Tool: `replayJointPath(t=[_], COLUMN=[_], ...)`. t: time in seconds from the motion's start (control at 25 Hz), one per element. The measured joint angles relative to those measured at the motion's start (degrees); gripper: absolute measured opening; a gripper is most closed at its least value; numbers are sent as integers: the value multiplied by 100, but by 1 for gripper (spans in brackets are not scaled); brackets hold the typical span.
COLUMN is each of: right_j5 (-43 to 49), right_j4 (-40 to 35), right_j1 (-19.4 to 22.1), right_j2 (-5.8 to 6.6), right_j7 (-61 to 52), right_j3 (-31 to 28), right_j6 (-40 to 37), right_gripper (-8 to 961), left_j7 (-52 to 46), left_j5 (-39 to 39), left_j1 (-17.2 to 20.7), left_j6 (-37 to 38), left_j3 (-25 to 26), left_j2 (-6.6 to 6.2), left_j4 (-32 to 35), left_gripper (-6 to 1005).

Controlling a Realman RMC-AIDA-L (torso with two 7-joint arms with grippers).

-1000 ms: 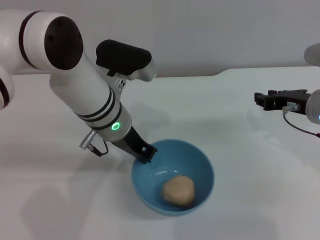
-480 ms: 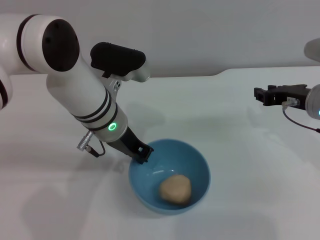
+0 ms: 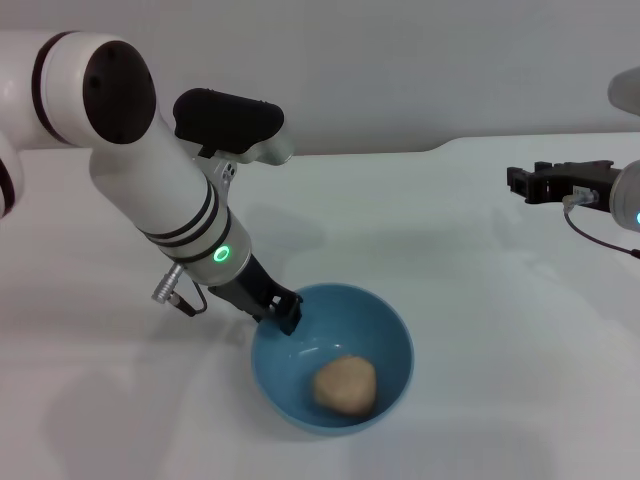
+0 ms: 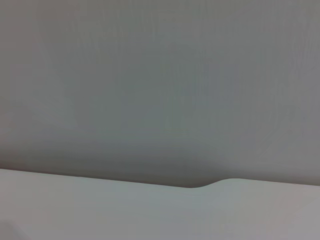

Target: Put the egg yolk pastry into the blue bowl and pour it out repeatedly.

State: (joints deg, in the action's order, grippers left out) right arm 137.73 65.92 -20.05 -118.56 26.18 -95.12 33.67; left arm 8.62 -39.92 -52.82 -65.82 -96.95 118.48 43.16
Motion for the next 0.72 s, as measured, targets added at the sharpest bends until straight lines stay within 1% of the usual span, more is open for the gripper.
replayJointPath(t=[0.24,0.44,0.72], right_j5=[0,0,0], right_j4=[-1,-7,-22], right_j1=[-5,8,29], right_j2=[0,0,7], right_j7=[1,1,1], right_j3=[-23,-68,-98], right_j6=[-1,-1,0], right_gripper=[309,309,309], left_j7=[53,112,363], left_j5=[-53,-141,-146], left_j1=[-5,-15,32], left_j6=[-14,10,56], left_j3=[162,266,687], left_j2=[-1,-25,-29], left_j4=[49,141,423], left_gripper=[410,527,680])
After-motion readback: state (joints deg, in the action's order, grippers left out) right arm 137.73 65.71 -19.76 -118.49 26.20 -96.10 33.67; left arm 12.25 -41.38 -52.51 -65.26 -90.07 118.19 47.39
